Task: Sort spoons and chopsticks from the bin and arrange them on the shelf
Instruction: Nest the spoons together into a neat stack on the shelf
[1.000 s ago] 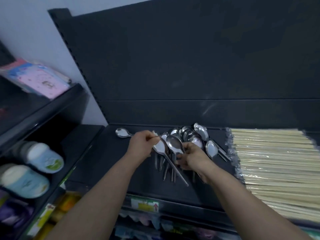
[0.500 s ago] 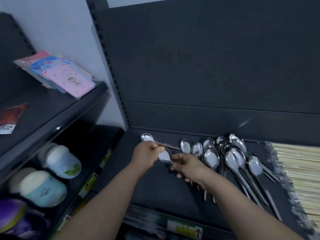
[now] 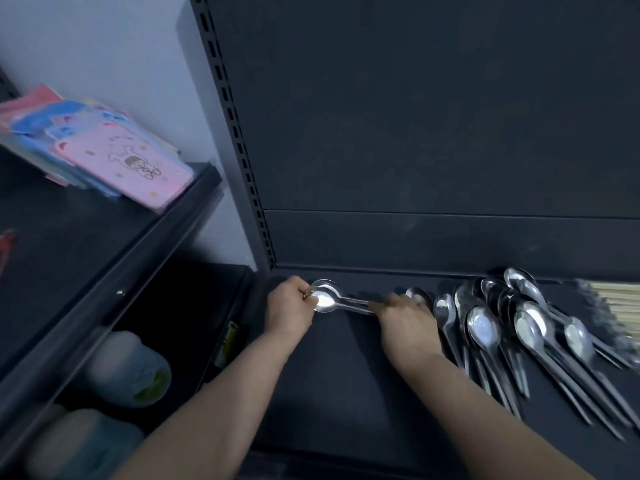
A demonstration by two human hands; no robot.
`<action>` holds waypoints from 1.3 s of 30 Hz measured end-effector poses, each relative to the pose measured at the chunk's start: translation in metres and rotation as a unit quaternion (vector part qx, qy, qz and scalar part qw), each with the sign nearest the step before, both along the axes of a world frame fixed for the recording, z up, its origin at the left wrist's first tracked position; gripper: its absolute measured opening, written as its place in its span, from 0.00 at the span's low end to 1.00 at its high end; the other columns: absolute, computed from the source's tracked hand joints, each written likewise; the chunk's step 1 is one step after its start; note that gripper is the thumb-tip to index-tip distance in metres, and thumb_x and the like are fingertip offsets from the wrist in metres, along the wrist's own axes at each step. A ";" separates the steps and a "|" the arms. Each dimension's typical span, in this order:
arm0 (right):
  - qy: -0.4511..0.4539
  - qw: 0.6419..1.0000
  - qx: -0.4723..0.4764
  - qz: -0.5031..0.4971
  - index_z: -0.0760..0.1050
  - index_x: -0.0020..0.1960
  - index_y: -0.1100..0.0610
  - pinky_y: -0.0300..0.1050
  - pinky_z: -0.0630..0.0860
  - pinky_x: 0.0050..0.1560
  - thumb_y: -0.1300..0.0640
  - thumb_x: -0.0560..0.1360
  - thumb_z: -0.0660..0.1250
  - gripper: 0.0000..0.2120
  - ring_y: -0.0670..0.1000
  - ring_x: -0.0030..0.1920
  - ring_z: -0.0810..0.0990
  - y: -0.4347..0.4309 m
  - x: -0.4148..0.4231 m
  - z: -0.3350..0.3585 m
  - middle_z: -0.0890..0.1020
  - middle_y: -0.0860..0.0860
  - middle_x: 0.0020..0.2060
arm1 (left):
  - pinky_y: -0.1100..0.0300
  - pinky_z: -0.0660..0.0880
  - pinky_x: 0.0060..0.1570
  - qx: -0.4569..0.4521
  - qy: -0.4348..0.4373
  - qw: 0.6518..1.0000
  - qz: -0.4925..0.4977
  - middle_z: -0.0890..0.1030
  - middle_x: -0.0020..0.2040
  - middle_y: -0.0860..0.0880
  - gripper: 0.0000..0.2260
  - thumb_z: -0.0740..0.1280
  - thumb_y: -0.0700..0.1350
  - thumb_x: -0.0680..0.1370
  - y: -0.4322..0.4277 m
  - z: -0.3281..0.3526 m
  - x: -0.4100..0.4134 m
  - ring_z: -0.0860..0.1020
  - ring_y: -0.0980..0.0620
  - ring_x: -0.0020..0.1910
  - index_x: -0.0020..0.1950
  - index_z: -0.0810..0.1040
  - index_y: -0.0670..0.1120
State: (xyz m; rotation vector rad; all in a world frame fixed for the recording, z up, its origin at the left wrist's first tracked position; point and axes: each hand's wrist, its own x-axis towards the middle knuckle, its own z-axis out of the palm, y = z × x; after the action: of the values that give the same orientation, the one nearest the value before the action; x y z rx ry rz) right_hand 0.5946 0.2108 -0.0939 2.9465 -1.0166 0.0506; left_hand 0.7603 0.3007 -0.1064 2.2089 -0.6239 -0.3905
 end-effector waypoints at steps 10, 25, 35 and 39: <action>-0.072 0.993 -0.087 -0.032 0.83 0.38 0.51 0.48 0.76 0.36 0.65 0.52 0.77 0.17 0.55 0.36 0.78 0.005 -0.009 -0.013 0.78 0.50 0.33 | 0.59 0.73 0.43 0.024 -0.117 0.992 -0.030 0.78 0.45 0.54 0.08 0.71 0.47 0.74 0.006 0.011 -0.011 0.77 0.53 0.46 0.51 0.76 0.50; -0.117 0.979 -0.052 -0.161 0.82 0.43 0.48 0.46 0.73 0.37 0.61 0.62 0.74 0.12 0.55 0.43 0.79 -0.036 -0.139 -0.002 0.80 0.47 0.37 | 0.54 0.74 0.53 0.077 -0.155 0.968 -0.183 0.79 0.59 0.49 0.11 0.65 0.48 0.78 -0.085 0.026 -0.124 0.78 0.46 0.58 0.60 0.76 0.50; -0.178 0.978 0.022 -0.108 0.82 0.48 0.50 0.43 0.73 0.33 0.68 0.63 0.72 0.18 0.55 0.39 0.80 -0.043 -0.141 -0.005 0.81 0.49 0.36 | 0.57 0.71 0.45 0.184 -0.132 0.961 -0.159 0.81 0.51 0.49 0.07 0.59 0.42 0.79 -0.094 0.030 -0.126 0.78 0.45 0.52 0.47 0.76 0.51; -0.237 0.963 0.102 -0.070 0.78 0.61 0.50 0.46 0.74 0.48 0.59 0.77 0.61 0.15 0.52 0.53 0.78 -0.040 -0.125 0.000 0.82 0.49 0.51 | 0.56 0.72 0.45 0.164 -0.138 0.964 -0.155 0.81 0.49 0.51 0.07 0.59 0.41 0.80 -0.082 0.036 -0.122 0.78 0.47 0.50 0.48 0.76 0.50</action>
State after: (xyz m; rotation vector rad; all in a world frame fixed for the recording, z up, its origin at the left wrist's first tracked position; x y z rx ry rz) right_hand 0.4693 0.1712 -0.0934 3.1076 -1.3527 0.7222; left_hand 0.6382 0.2185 -0.0701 2.5105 -1.1342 -0.3660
